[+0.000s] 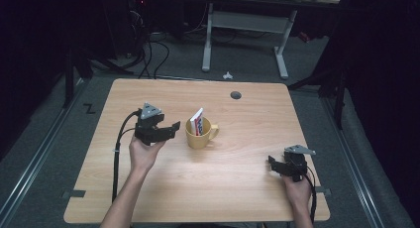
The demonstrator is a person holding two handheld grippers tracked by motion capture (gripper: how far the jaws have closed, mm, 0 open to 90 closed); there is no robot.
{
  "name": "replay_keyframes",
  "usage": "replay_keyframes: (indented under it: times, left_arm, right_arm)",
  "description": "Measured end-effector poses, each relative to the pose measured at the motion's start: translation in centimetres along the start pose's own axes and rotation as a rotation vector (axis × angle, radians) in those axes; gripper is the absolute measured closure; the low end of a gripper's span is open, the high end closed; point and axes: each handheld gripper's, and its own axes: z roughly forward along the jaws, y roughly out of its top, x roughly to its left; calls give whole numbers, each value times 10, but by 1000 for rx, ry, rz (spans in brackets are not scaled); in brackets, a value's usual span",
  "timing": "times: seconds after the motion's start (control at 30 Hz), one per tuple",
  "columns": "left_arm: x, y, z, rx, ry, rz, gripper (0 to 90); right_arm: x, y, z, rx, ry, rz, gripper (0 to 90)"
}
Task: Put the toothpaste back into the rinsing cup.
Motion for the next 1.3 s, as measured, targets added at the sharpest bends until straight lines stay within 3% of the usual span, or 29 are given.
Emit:
replay_keyframes:
  times: [0.53,1.3]
  left_arm:
    - [4,-1,-13,-4,21,6,336]
    - [19,-9,-32,-42,62,-39,344]
  right_arm:
    - [0,0,0,0,0,0,300]
    - [0,0,0,0,0,1,300]
